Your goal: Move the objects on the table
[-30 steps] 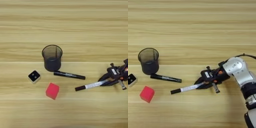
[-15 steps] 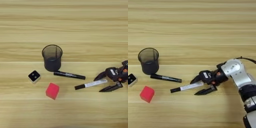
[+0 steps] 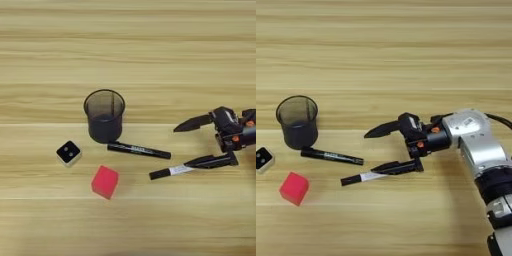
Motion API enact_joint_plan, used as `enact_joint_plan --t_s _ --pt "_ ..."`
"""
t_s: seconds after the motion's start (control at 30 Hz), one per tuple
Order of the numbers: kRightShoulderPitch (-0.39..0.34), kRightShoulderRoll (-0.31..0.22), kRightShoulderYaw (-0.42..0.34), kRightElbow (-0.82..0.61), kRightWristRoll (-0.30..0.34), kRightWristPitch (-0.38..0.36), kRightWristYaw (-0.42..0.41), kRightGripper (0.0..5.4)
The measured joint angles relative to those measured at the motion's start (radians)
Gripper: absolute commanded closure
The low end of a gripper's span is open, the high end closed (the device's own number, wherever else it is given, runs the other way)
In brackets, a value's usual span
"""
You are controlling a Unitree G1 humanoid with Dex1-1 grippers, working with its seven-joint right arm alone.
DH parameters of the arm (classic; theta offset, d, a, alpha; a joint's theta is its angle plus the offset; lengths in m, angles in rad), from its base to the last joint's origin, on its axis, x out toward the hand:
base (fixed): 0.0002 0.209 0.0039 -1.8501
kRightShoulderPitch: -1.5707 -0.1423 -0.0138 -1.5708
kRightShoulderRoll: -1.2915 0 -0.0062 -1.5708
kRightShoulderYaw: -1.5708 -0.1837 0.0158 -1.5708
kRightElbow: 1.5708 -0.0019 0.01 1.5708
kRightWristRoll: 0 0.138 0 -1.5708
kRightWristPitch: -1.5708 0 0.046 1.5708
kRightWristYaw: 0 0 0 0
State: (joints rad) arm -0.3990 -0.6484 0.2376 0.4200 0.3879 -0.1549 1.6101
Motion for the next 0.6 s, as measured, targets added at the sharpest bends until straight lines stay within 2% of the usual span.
enact_joint_plan --t_s 0.2,0.37,0.43,0.6 --pt "0.031 0.039 -0.013 -0.069 -0.060 0.015 -0.090 0.05" --pt "0.038 0.068 -0.012 -0.092 -0.113 0.039 -0.155 0.05" --pt "0.039 0.080 -0.012 -0.095 -0.155 0.037 -0.202 0.05" --pt "0.039 0.111 -0.009 -0.095 -0.196 0.045 -0.253 0.05"
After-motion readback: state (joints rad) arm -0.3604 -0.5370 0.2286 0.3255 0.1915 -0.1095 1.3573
